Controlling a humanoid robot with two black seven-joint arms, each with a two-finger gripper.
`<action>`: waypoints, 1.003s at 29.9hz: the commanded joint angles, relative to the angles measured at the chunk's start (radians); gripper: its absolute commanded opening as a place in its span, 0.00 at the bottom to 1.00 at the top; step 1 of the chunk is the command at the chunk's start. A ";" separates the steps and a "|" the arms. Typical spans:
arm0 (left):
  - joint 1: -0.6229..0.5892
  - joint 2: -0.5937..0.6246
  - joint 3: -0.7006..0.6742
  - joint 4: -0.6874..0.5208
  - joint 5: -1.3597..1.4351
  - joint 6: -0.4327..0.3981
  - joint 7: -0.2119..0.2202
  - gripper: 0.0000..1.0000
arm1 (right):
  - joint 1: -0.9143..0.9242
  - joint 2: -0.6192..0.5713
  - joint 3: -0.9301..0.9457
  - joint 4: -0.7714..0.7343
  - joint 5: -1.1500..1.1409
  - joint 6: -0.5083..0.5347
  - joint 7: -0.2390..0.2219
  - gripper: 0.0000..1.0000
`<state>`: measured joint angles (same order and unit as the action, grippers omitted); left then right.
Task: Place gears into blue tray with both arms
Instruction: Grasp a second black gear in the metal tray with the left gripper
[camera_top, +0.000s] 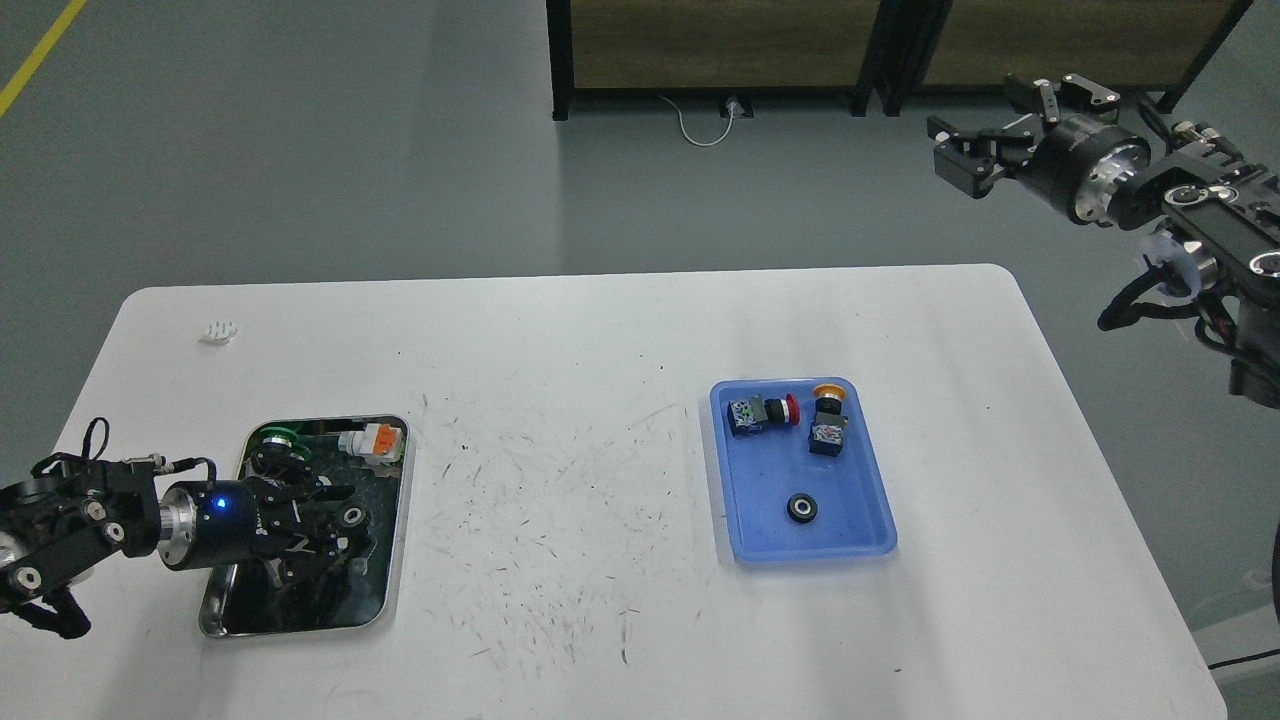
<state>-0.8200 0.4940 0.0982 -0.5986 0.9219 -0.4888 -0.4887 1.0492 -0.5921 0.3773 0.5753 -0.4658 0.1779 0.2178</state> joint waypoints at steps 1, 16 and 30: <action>0.001 0.006 0.000 0.003 0.000 0.000 0.000 0.38 | 0.000 0.002 0.000 0.000 0.000 0.000 0.000 0.88; 0.001 0.006 0.000 0.003 -0.001 0.000 0.000 0.24 | 0.000 -0.002 0.000 0.000 0.000 -0.001 0.000 0.88; -0.025 0.015 -0.003 0.003 -0.008 0.000 0.000 0.22 | 0.000 -0.006 0.000 0.000 0.000 -0.001 0.000 0.88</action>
<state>-0.8407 0.5072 0.0965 -0.5951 0.9182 -0.4888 -0.4886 1.0501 -0.5983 0.3772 0.5752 -0.4663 0.1764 0.2178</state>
